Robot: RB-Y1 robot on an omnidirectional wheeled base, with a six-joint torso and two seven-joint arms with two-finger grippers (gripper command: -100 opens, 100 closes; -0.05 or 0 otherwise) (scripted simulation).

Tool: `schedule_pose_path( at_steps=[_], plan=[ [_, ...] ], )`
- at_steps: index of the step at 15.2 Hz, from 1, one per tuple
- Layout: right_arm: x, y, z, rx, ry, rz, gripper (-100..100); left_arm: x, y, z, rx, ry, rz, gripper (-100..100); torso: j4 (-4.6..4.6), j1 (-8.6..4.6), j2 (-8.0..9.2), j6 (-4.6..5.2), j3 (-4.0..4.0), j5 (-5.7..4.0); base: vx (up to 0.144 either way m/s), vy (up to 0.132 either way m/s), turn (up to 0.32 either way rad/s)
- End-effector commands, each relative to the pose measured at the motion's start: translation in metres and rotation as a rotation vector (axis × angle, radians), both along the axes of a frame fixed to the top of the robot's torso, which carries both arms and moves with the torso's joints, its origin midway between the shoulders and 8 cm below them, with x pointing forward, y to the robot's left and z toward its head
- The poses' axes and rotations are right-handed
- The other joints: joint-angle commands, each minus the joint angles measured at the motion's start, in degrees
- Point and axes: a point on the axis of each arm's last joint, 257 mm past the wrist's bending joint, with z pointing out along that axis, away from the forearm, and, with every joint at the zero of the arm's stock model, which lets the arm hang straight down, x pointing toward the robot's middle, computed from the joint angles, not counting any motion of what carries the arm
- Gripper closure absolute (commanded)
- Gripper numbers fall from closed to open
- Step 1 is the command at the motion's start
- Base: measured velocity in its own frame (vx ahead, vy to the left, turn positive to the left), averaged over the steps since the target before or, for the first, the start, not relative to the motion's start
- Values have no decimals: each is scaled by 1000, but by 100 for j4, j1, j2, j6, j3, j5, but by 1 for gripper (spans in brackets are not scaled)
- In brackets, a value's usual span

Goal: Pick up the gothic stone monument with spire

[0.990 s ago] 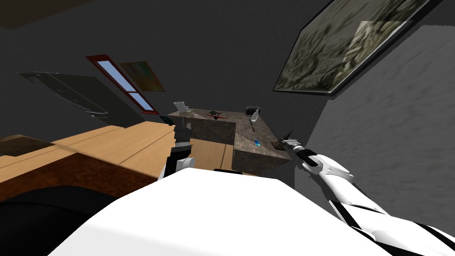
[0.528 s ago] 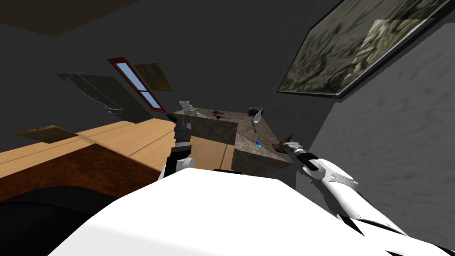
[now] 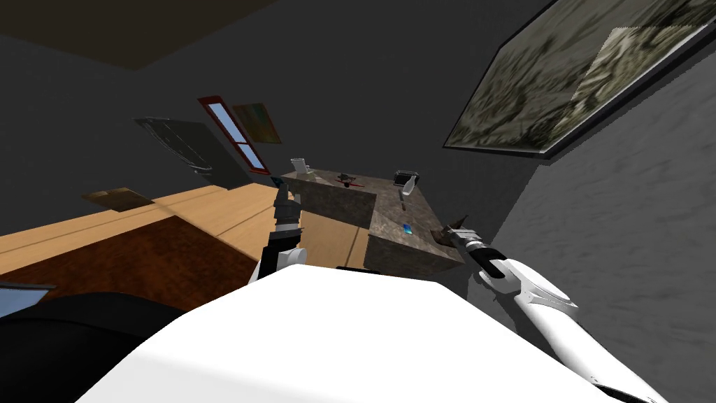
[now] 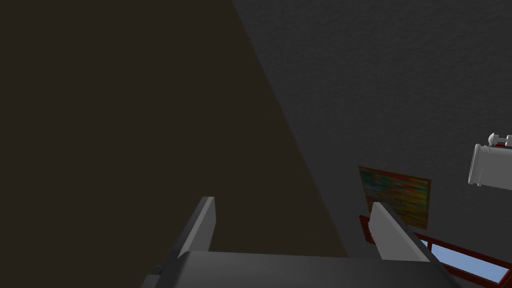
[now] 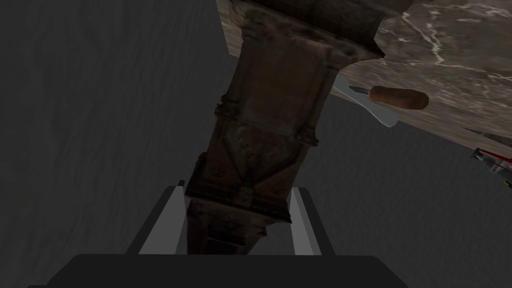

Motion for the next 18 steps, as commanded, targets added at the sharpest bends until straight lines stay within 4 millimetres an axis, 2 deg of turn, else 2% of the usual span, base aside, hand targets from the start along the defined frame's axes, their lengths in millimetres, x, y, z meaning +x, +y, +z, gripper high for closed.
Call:
schedule_pose_path(
  at_steps=[1, 4, 5, 7, 8, 10, 12, 13, 14, 15, 16, 18],
  plan=[
    [-14, -4, -4, 0, 10, -34, 100, 0, 0, 0, 0, 0, 0, 0, 0, 0, 0, 0, 0, 0, -24, -59, 197],
    [-11, 7, 4, -4, -5, -8, 100, 0, 0, 0, 0, 0, 0, 0, -3, -3, -3, 7, -3, -4, -12, -27, 20],
    [-28, -2, -2, 0, 4, -58, 100, 0, 0, 0, 0, 0, 0, 0, -3, 4, -5, 7, -4, -2, -9, -26, 136],
    [-27, 7, 4, -4, -5, -38, 100, 0, 0, 0, 0, 0, 0, 0, -6, -2, -3, -1, -5, -8, -22, -47, 152],
    [-43, -4, -1, 2, 5, -91, 100, 0, 0, 0, 0, 0, 0, 0, -6, -3, -4, 0, -5, -7, -23, -63, 163],
    [-47, 2, 1, -4, 7, -80, 100, 0, 0, 0, 0, 0, 0, 0, -5, -16, -1, 2, -3, -10, -30, -71, 137],
    [-43, 8, 7, -5, -6, -66, 100, 0, 0, 0, 0, 0, 0, 0, -4, -7, -2, 7, -3, -7, -9, -20, -15],
    [-60, -2, 3, -1, 4, -119, 100, 0, 0, 0, 0, 0, 0, 0, -4, 3, -4, 7, -4, -5, -12, -23, 139],
    [-65, 1, 3, -4, 9, -115, 100, 0, 0, 0, 0, 0, 0, 0, -4, 4, -3, 3, -3, -4, -29, -44, 205],
    [-60, 8, 10, -6, -5, -98, 100, 0, 0, 0, 0, 0, 0, 0, -3, 1, 1, 1, -1, -4, -26, -42, 99],
    [-78, -3, 6, -2, 6, -154, 100, 0, 0, 0, 0, 0, 0, 0, -1, 1, 2, 3, 0, -2, -27, -65, 175],
    [-80, 5, 10, -7, 4, -139, 100, 0, 0, 0, 0, 0, 0, 0, 0, -8, 5, 5, 3, -2, -26, -59, 129]
  ],
)
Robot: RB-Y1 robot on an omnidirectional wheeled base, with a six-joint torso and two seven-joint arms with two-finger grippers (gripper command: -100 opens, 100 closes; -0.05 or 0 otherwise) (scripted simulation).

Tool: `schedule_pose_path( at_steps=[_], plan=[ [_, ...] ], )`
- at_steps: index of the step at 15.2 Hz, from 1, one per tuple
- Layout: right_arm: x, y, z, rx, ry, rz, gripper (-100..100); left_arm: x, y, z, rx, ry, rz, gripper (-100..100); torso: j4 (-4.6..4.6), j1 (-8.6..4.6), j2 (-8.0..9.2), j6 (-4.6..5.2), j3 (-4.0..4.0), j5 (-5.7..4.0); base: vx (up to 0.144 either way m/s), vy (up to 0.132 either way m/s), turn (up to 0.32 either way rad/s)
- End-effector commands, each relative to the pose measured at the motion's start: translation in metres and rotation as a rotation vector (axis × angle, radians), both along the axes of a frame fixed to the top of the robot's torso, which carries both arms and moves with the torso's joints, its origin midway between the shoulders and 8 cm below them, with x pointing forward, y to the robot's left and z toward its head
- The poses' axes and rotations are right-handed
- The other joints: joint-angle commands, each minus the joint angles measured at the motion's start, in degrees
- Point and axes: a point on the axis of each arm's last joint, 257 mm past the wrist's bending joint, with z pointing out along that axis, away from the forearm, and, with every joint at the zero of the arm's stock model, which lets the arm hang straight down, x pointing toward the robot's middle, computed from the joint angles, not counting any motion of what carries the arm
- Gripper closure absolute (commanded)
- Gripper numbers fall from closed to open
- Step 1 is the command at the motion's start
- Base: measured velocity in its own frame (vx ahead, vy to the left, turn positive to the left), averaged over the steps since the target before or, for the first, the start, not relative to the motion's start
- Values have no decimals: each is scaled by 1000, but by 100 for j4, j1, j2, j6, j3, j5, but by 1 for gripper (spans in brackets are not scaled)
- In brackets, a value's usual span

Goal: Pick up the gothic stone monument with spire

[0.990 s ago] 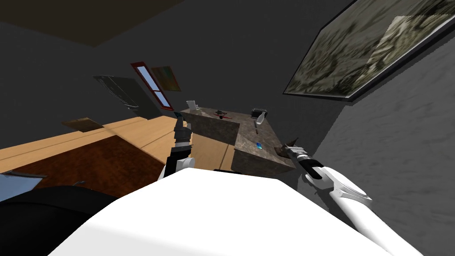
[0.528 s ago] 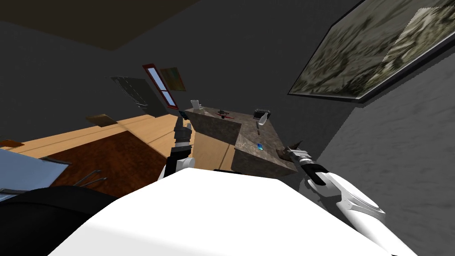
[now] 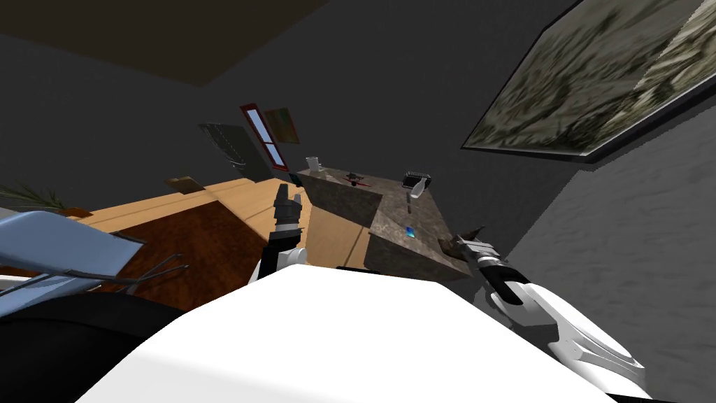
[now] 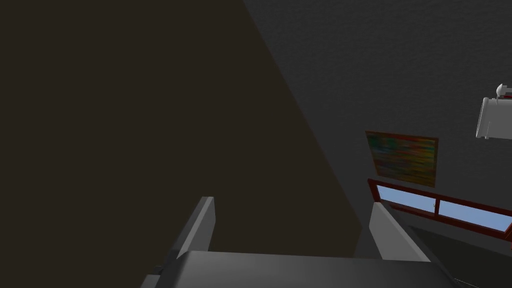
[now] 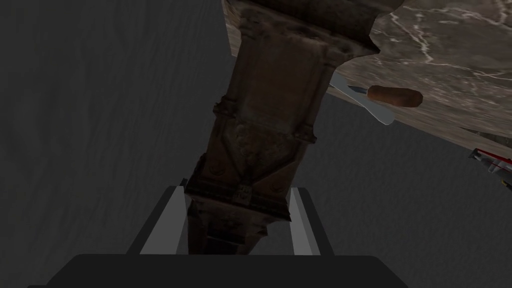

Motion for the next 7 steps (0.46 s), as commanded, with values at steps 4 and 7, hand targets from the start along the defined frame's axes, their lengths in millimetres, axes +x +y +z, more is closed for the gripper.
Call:
schedule_pose_path(
  at_steps=[4, 7],
  plan=[
    [-20, 1, 7, -4, 0, -38, 100, 0, 0, 0, 0, 0, 0, 0, 2, 18, -4, -7, -1, 6, -15, -28, 89],
    [-16, 5, 10, -5, -8, -25, 100, 0, 0, 0, 0, 0, 0, 0, 4, 19, 1, 0, 3, 11, -17, -26, 17]
  ],
)
